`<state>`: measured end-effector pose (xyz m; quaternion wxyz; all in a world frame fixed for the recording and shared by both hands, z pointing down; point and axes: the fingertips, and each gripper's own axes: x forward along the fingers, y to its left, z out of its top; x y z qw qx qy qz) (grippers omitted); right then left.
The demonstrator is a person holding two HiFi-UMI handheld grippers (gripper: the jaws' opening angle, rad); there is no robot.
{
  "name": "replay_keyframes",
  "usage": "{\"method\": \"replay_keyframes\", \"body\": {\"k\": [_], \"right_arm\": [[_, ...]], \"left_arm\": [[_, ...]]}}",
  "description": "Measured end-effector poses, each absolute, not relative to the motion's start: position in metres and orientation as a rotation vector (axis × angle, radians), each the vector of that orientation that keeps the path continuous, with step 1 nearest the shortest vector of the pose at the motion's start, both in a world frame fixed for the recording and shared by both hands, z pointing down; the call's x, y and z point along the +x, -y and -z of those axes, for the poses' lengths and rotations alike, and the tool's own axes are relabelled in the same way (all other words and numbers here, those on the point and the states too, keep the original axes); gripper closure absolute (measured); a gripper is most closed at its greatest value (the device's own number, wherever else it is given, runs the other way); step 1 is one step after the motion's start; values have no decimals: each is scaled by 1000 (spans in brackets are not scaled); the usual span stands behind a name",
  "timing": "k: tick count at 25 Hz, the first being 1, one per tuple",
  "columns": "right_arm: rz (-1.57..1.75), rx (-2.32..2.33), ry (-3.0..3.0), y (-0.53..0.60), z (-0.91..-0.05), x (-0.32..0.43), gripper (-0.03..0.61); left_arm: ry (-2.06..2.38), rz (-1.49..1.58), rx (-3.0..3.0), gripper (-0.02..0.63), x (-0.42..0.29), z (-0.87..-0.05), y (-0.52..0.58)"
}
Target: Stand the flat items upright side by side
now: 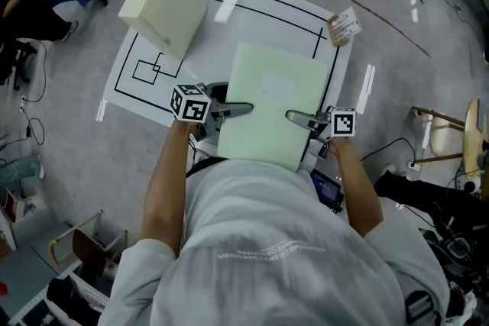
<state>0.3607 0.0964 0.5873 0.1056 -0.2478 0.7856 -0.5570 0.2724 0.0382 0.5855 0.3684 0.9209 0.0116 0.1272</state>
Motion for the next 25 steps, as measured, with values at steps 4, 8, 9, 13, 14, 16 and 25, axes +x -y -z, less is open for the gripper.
{"method": "replay_keyframes", "body": {"k": [4, 8, 9, 13, 14, 16, 25], "right_arm": [[1713, -642, -2229, -105, -584, 353, 173], [1763, -628, -2200, -110, -591, 354, 229], [1783, -630, -2190, -109, -593, 355, 232], [1817, -629, -2162, -103, -594, 357, 239], [1815, -635, -2157, -103, -594, 356, 242], [1810, -649, -2148, -104, -594, 356, 251], [1726, -774, -2186, -106, -575, 363, 282]], "left_arm": [[-28, -317, 2341, 190, 273, -587, -39], [-42, -317, 2314, 190, 278, -589, -36], [-44, -324, 2299, 190, 279, -590, -35], [-32, -384, 2236, 190, 285, -597, -31], [-18, -404, 2222, 190, 287, -599, -30], [-1, -441, 2202, 190, 289, -602, -31], [-19, -325, 2234, 190, 285, -588, -29]]}}
